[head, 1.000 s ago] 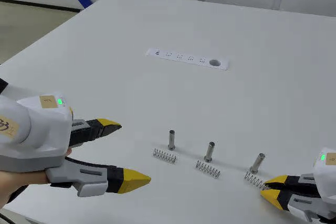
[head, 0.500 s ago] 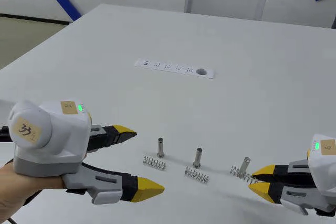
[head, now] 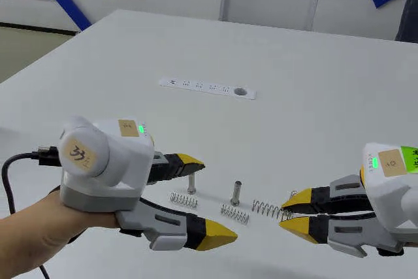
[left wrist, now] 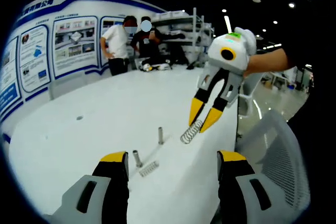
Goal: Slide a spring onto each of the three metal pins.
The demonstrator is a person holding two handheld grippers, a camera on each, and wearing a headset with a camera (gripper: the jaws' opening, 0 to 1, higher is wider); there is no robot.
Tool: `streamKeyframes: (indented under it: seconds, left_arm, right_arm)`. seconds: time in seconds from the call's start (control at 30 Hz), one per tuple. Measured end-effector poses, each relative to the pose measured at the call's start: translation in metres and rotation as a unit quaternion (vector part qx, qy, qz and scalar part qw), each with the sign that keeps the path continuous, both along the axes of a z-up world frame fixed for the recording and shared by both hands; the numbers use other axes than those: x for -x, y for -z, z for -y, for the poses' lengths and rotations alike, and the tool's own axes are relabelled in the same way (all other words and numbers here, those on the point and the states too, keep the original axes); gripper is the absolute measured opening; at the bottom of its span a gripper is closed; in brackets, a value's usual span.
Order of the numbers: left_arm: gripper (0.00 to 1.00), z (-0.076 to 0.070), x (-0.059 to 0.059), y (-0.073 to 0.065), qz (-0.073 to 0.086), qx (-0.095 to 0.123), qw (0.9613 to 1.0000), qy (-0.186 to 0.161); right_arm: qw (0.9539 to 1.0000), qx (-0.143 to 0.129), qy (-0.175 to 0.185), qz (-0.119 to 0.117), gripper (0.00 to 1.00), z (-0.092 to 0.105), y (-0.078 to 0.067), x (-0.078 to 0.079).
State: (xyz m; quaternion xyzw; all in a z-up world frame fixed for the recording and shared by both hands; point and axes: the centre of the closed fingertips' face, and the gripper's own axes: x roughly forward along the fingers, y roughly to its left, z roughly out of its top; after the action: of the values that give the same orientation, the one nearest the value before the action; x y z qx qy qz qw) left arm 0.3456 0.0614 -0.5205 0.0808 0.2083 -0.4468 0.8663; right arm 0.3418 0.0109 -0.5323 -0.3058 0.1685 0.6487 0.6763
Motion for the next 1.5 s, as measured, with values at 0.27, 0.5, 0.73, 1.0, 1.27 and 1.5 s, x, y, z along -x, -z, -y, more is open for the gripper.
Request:
streamKeyframes:
  seconds: [0.27, 0.5, 0.73, 1.0, 1.27, 1.5]
  left_arm:
    - [0.62, 0.022, 0.02, 0.013, -0.011, -0.014, 0.9991, 0.04]
    - [0.53, 0.033, 0.027, 0.015, -0.015, -0.005, 0.998, 0.062]
    - [0.28, 0.035, 0.03, 0.009, -0.009, 0.006, 0.9966, 0.081]
    - [0.16, 0.038, 0.031, 0.006, -0.005, 0.01, 0.9953, 0.097]
    - [0.15, 0.039, 0.032, 0.007, 0.001, -0.001, 0.9941, 0.108]
    - [0.12, 0.04, 0.031, 0.001, 0.023, -0.013, 0.9923, 0.121]
  right_arm:
    - [0.9995, -0.005, -0.031, 0.003, 0.1, -0.008, -0.007, 0.024]
    - [0.9989, 0.003, -0.046, 0.005, 0.1, -0.011, -0.003, 0.031]
    - [0.9987, 0.005, -0.051, 0.003, 0.1, -0.012, -0.001, 0.033]
    - [0.9988, 0.01, -0.047, 0.004, 0.1, -0.011, -0.001, 0.032]
    - [0.9989, 0.008, -0.045, 0.004, 0.1, -0.011, -0.004, 0.033]
    - [0.999, 0.004, -0.044, 0.01, 0.11, -0.011, -0.01, 0.03]
